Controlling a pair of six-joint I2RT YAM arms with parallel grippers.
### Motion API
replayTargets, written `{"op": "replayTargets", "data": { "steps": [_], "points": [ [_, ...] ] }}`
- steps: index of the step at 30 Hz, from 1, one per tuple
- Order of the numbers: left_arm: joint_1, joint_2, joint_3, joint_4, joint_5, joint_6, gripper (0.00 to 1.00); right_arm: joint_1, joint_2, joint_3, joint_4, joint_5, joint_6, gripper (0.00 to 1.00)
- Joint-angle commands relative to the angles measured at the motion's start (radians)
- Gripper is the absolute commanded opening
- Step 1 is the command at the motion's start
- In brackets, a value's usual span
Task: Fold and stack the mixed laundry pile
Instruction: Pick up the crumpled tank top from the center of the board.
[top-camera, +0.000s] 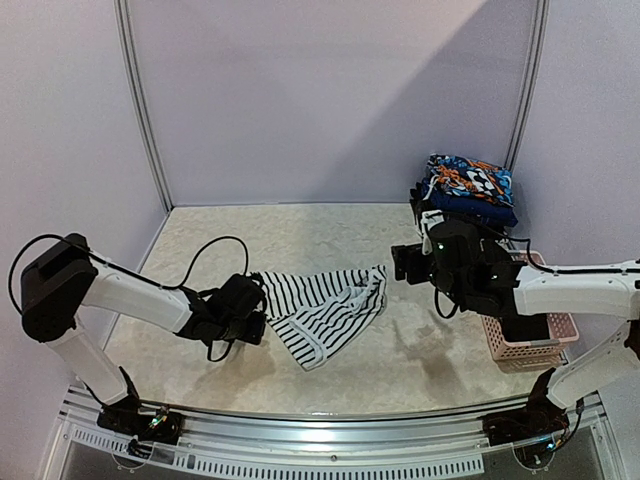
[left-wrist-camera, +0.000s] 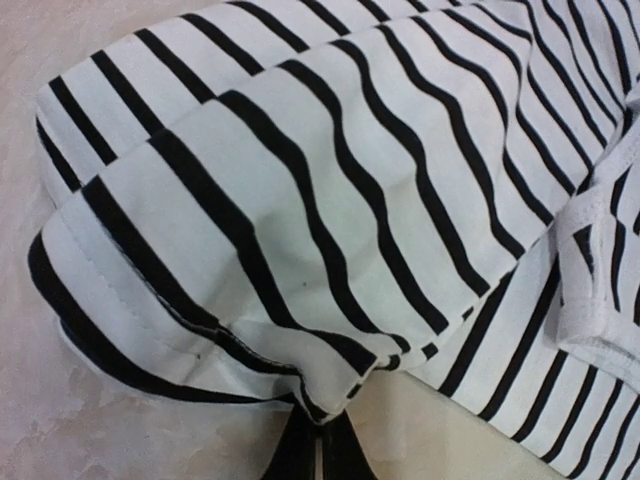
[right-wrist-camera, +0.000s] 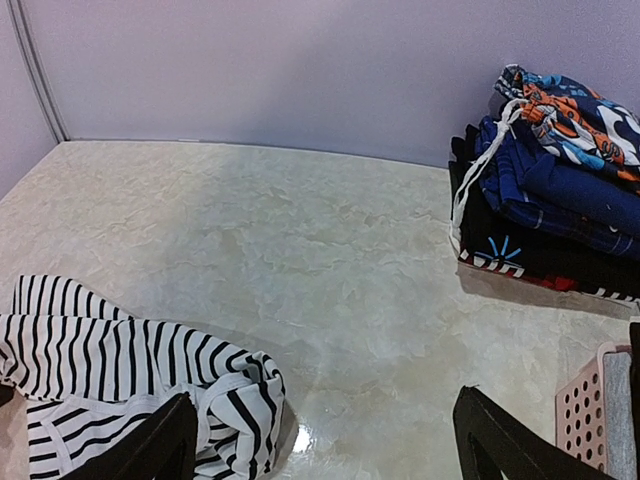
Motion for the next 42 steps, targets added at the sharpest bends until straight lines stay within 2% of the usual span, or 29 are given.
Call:
{"op": "replayTargets", "data": {
  "steps": [1,14,25,42],
  "points": [
    [0.011,-0.005,-0.007,0.042,-0.001,0.018,0.0,-0.011,0.028,0.017,-0.015,0.024,-0.004,0.89],
    [0.015,-0.102,-0.035,0.073,-0.062,0.057,0.0,-0.053,0.076,0.015,-0.002,-0.005,-0.01,0.89],
    [0.036,-0.145,-0.047,0.136,-0.121,0.07,0.0,-0.088,0.096,-0.006,0.087,-0.129,-0.053,0.89],
    [0.077,-0.204,-0.034,0.148,-0.214,0.101,0.0,-0.136,0.124,-0.029,0.16,-0.262,-0.082,0.9]
  ]
}}
